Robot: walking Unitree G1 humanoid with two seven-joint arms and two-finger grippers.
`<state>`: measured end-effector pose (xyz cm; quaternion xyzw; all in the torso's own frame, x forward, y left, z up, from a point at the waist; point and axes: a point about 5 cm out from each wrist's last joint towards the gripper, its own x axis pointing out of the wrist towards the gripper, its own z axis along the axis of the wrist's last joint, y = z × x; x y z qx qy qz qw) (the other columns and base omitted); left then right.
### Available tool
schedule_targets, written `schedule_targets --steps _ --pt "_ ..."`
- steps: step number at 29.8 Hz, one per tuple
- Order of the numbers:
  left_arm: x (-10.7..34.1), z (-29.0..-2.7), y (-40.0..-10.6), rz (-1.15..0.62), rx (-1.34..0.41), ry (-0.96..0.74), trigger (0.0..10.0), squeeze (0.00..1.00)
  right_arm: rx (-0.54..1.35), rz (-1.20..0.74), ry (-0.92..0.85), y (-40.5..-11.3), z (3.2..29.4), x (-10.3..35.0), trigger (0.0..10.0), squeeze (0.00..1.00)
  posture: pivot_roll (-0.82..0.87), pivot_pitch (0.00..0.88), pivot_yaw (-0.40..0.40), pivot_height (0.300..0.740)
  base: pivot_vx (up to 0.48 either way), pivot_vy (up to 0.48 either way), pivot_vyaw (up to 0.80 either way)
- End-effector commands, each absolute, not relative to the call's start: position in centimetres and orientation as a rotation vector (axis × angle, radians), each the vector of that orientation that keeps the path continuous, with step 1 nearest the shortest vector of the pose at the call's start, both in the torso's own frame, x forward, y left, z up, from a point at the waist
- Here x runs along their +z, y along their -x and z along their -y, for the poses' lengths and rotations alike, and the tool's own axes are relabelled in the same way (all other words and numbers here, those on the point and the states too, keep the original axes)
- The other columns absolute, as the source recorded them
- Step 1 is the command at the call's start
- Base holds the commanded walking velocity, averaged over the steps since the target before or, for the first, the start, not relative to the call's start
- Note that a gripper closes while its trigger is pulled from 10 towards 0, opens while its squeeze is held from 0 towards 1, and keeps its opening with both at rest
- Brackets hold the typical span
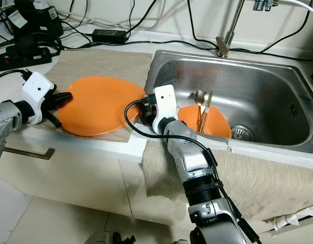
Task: Kitchen organization
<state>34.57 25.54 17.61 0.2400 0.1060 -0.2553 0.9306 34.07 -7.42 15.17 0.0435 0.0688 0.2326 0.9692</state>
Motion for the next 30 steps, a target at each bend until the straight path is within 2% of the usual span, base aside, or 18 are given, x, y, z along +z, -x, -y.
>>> schedule_targets --steps 1,17,30 --pt "16.9 -25.7 -34.4 -0.259 -0.525 -0.495 10.0 0.00 0.470 -0.101 -0.101 -34.5 7.7 16.6 10.0 0.00 0.07 0.030 0.002 0.740 0.000 0.000 0.00" --pt "14.3 -26.2 -33.4 -0.329 -0.508 -0.464 10.0 0.00 0.452 -0.083 -0.166 -35.4 8.7 17.8 10.0 0.00 0.07 0.041 -0.008 0.740 0.000 0.000 0.00" --pt "11.6 -26.2 -32.9 -0.358 -0.438 -0.349 10.0 0.00 0.442 -0.080 -0.179 -35.6 9.0 18.0 10.0 0.00 0.06 0.049 -0.015 0.740 0.000 0.000 0.00"
